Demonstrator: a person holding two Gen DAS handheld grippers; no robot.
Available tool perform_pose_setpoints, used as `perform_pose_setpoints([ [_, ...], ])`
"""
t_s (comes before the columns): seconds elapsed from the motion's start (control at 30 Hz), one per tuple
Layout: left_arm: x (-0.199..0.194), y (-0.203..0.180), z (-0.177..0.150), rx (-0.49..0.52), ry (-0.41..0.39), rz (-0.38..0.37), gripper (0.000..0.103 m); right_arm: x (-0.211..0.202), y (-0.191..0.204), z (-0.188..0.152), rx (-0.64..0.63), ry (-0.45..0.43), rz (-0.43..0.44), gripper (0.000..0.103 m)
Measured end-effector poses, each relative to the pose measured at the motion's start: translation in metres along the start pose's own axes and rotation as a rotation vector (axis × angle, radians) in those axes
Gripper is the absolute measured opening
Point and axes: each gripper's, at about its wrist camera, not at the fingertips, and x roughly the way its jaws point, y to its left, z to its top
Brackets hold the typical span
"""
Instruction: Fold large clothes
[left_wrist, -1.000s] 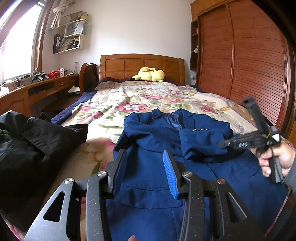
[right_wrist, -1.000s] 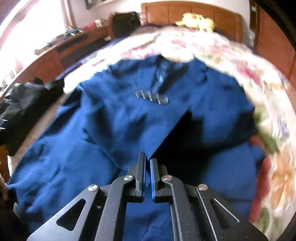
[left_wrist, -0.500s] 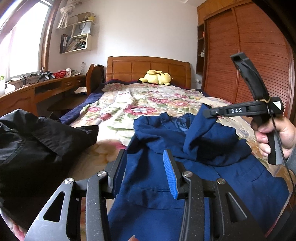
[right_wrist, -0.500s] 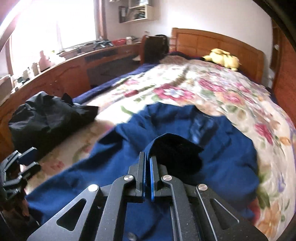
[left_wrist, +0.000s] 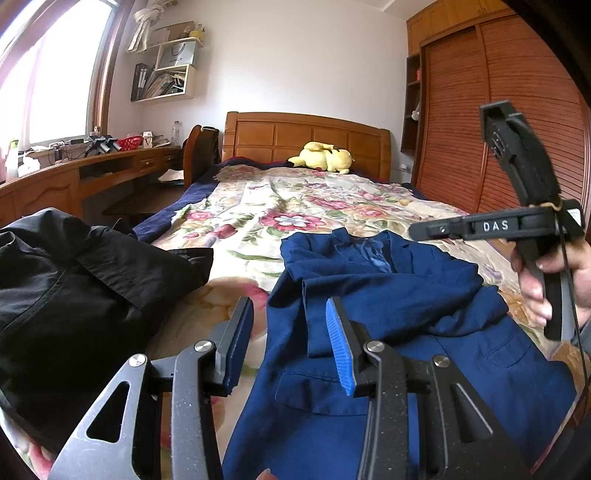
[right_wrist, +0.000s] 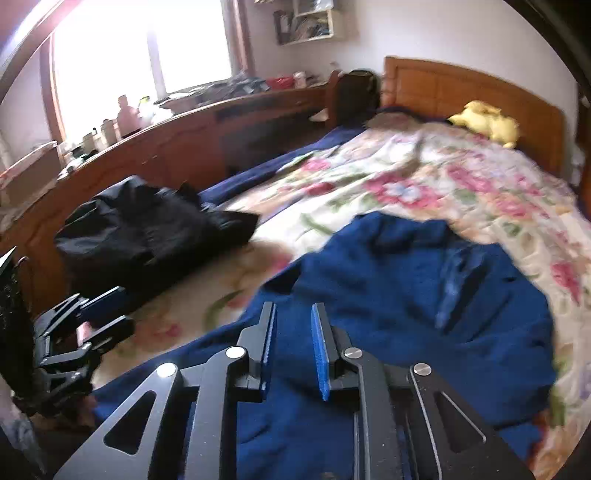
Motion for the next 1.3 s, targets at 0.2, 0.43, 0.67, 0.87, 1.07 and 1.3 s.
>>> perform_pose_setpoints([
  [0.2,0.002,0.002,0.000,-0.003,0.005,0.001,0.042,0.026,-0.045,-0.009,0.067,0.066,-0.191,0.050],
  [0.43,0.011,-0.006,-0.003,0.029,0.030,0.008,0.042,0.096,-0.074,-0.011,0.119,0.163,-0.129,0.050],
  [0.67,0.022,-0.005,-0.006,0.031,0.059,0.018,0.042,0.145,-0.059,-0.001,0.014,0.229,-0.054,0.050],
  [0.87,0.023,-0.007,-0.008,0.040,0.066,0.019,0.042,0.164,-0.051,-0.004,-0.081,0.298,-0.045,0.017],
  [1.07,0.021,-0.007,-0.006,0.040,0.063,0.018,0.042,0.137,-0.035,-0.008,-0.151,0.235,-0.053,0.001],
  [1.3,0.012,-0.002,-0.005,0.028,0.044,0.023,0.042,0.056,-0.009,-0.046,-0.135,0.093,-0.004,0.001],
])
